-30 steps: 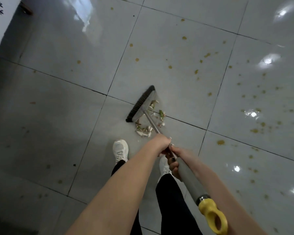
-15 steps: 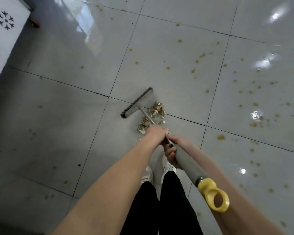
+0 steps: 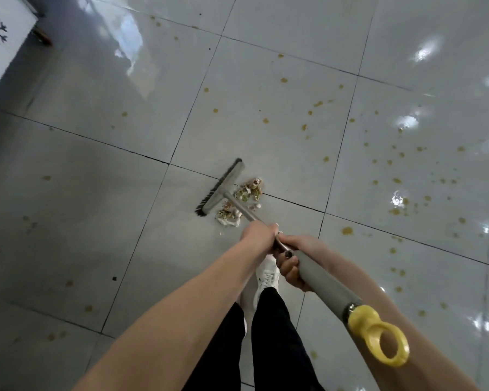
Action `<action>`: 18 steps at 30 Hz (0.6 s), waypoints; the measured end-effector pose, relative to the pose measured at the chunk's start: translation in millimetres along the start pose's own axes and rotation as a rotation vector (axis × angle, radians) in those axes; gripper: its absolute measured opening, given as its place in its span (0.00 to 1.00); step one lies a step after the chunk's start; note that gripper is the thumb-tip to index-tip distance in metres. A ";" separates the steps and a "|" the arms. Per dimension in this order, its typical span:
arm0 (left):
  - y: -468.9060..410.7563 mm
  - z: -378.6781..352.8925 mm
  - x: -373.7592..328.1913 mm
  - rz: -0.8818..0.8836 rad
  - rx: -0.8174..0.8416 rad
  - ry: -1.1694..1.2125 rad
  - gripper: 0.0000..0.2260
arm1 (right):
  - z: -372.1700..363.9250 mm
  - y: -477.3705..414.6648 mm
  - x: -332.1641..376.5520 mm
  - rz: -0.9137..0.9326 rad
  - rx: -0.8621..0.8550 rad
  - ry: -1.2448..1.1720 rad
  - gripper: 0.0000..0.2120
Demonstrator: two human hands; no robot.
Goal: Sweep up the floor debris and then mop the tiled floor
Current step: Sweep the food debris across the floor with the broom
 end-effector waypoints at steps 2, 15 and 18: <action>3.2 12.7 10.0 0.066 -0.029 0.060 0.12 | -5.2 4.1 2.0 0.023 -0.024 0.126 0.20; -3.8 -44.4 54.7 0.470 0.045 0.519 0.15 | 31.2 -27.6 40.8 0.056 -0.171 0.888 0.20; -2.5 -80.4 27.3 0.496 0.070 0.614 0.16 | 65.8 -29.4 71.0 0.091 -0.233 1.003 0.21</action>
Point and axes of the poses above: each hand's wrist, its own y-axis away from the middle knuckle, its own z-axis out of the back of the hand, x = y × z, the point moved 10 cm from there along -y, towards the middle knuckle, and after that the axes turned 15 degrees about -x, right-handed, at the moved point
